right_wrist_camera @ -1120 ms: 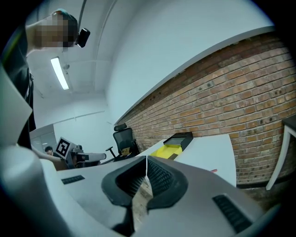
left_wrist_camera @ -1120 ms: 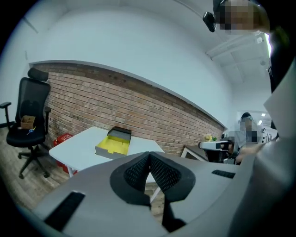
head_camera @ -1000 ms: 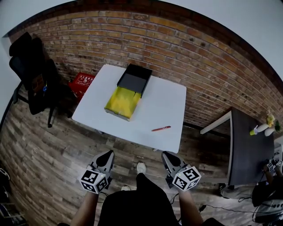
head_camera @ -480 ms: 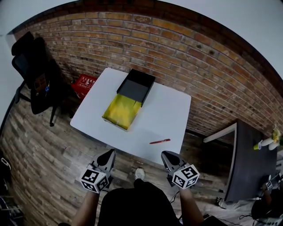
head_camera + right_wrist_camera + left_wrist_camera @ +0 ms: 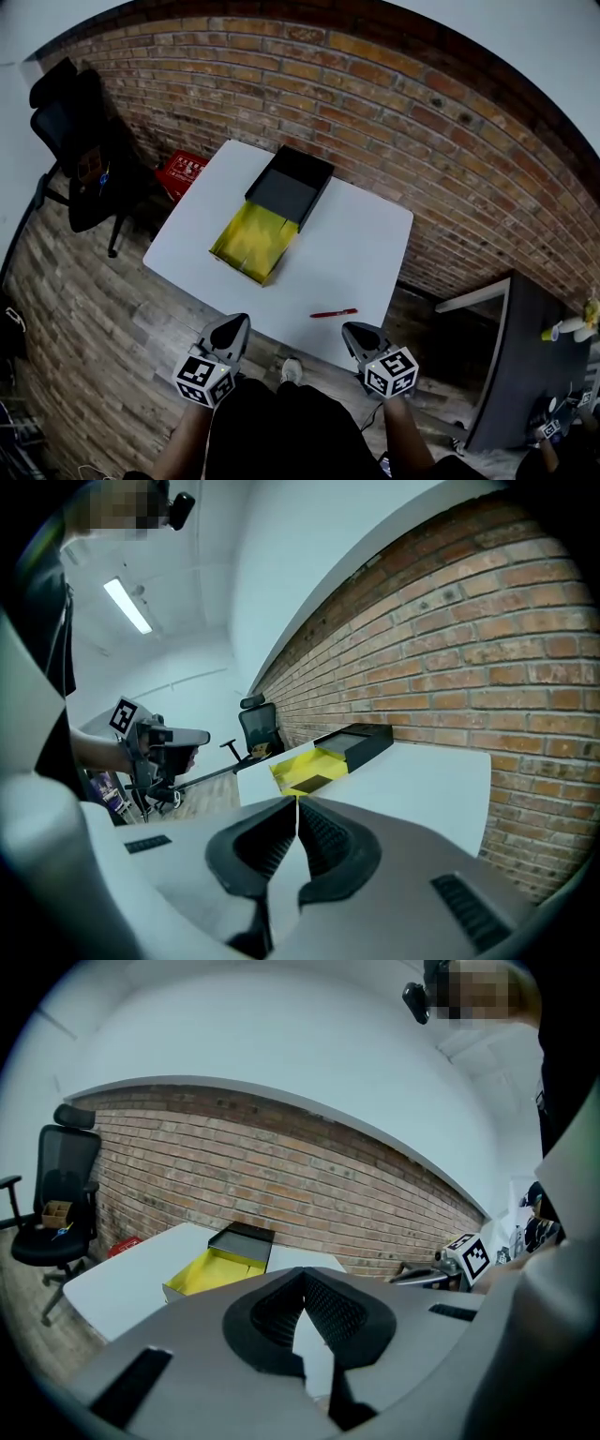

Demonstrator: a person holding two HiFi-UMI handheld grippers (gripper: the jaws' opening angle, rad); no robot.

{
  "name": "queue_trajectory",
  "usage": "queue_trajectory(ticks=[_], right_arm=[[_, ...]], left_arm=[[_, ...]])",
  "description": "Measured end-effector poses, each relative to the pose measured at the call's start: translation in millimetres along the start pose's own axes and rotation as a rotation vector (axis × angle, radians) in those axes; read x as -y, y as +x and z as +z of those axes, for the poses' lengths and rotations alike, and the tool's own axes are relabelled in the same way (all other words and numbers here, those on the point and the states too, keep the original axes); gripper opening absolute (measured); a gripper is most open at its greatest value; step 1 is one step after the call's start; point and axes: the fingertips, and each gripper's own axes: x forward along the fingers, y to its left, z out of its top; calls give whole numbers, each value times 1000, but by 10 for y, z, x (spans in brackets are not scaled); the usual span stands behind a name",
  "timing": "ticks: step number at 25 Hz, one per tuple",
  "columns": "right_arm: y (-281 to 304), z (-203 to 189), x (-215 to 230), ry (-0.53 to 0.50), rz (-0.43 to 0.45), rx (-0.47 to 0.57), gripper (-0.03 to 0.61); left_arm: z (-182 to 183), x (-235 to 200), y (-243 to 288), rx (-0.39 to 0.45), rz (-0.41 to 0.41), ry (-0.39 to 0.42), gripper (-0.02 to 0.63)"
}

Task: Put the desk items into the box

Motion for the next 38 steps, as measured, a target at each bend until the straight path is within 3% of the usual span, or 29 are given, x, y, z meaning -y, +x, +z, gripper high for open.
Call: queue_trajectory(ticks=[14, 21, 27, 34, 38], right_arm=[[332, -174, 180, -91, 20, -110, 23], [570, -361, 235, -182, -6, -206, 23], [714, -619, 257, -304, -15, -356, 25], [799, -827, 319, -339, -24, -484, 25], [824, -906, 371, -414, -17, -547, 30]], left_arm=[[-107, -68, 314, -71, -9, 37, 14], [-272, -81, 611, -145, -120, 79, 14], [-434, 7, 844, -218, -246, 120, 14], [-617, 92, 1060, -293, -359, 145, 14], [-681, 176, 1183, -326, -402, 178, 14]])
